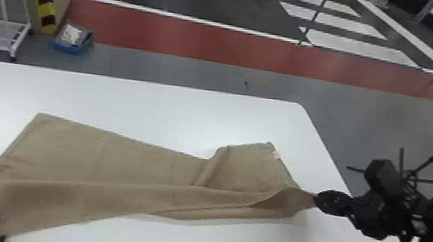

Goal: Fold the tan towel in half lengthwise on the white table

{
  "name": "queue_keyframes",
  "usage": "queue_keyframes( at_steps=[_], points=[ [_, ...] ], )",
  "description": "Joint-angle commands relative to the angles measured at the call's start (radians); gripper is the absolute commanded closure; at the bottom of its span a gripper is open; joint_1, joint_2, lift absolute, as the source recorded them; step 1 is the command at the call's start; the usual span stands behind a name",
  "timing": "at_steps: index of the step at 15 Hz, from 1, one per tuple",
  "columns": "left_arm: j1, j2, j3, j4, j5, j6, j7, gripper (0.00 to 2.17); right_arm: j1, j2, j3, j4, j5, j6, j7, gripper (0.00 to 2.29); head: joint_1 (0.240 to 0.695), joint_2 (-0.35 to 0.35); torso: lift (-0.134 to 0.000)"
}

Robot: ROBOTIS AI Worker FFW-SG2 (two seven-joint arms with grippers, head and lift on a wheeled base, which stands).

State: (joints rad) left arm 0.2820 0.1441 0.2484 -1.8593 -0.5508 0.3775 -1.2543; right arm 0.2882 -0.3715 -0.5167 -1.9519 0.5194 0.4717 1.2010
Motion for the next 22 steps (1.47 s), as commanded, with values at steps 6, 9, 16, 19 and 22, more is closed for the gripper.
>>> queue_keyframes(
  at_steps=[6, 9, 16, 19, 22],
  points=[
    [0.066, 0.000, 0.092, -0.150, 0.012, 0.012, -0.028, 1.35, -0.004, -0.004, -0.019, 0.007, -0.007, -0.003, 0.000, 2.04, 0.695, -0.271, -0.098],
    [0.140, -0.009, 0.144, -0.320, 0.005, 0.045, -0.108, 1.35, -0.011, -0.015, -0.039, 0.008, -0.009, -0.006, 0.017, 2.04, 0.695, -0.278, -0.098],
    [0.197, -0.015, 0.184, -0.560, -0.032, 0.245, -0.175, 1.35, -0.069, -0.032, -0.085, -0.005, -0.018, 0.022, 0.054, 2.04, 0.695, -0.303, -0.098],
    [0.198, -0.018, 0.196, -0.600, -0.046, 0.291, -0.180, 1.35, -0.093, -0.038, -0.091, 0.001, -0.018, 0.037, 0.063, 2.04, 0.695, -0.301, -0.098],
    [0.186, -0.020, 0.201, -0.655, -0.067, 0.361, -0.178, 1.35, -0.133, -0.040, -0.088, 0.019, -0.016, 0.065, 0.064, 2.04, 0.695, -0.296, -0.098]
  ],
)
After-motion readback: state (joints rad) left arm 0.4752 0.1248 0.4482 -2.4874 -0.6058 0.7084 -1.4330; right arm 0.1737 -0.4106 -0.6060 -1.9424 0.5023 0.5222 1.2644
